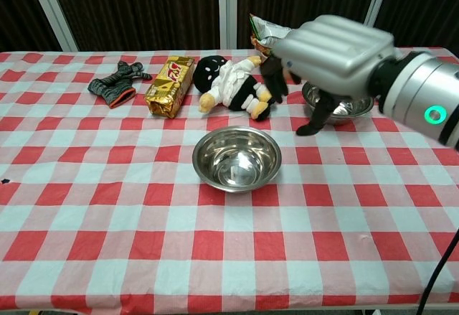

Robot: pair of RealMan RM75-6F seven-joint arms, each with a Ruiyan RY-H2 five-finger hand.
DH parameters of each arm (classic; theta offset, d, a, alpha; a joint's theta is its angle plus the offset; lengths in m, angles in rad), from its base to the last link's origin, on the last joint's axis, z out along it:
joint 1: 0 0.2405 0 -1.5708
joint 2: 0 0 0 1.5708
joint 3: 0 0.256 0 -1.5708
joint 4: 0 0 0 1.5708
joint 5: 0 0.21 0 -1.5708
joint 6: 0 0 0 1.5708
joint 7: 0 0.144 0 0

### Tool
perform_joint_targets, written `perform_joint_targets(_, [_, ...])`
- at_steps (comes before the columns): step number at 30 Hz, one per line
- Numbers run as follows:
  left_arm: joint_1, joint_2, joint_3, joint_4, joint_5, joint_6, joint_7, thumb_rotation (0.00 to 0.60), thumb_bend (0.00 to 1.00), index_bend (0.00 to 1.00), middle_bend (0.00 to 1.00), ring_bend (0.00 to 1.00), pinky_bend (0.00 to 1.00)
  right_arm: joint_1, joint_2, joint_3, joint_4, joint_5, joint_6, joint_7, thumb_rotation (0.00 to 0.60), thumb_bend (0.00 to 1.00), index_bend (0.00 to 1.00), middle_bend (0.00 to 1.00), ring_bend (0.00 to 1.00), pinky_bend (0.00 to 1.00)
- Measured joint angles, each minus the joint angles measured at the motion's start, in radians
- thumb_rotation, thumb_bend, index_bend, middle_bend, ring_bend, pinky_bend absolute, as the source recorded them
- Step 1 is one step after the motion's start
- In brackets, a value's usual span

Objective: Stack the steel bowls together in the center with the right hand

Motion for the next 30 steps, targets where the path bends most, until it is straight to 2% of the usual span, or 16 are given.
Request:
perform_joint_targets(5, [-0.005, -0.001, 0.003, -0.007, 0.005, -0.005, 0.014, 0.600, 0.14, 0.23, 0.25, 0.15, 0.22, -0.014, 0.076, 0.019, 0.015, 0.054, 0.008, 0.046, 0.600, 0.01, 0.52, 0.47, 0.42, 0.41])
perform_joint_targets(11, [-0.010, 0.002, 0.004, -0.016, 0.006, -0.013, 0.026, 0.600, 0.14, 0.23, 0.25, 0.15, 0.22, -0.013, 0.081, 0.015, 0.093, 0.091, -0.013, 0.093, 0.600, 0.01, 0.52, 0.47, 0.42, 0.41])
perform_joint_targets(19, [-0.012, 0.010, 0.010, -0.023, 0.006, -0.023, 0.036, 0.600, 0.14, 0.23, 0.25, 0.15, 0.22, 0.001, 0.015, 0.001, 0.251, 0.118, -0.043, 0.157, 0.600, 0.01, 0.52, 0.47, 0.42, 0.41])
perform_joint_targets(30, [-0.025, 0.001, 0.012, -0.012, 0.005, -0.043, 0.041, 0.600, 0.14, 0.23, 0.25, 0.15, 0.22, 0.047, -0.096, 0.007, 0.495, 0.139, -0.114, 0.268, 0.600, 0.02, 0.51, 0.47, 0.41, 0.41])
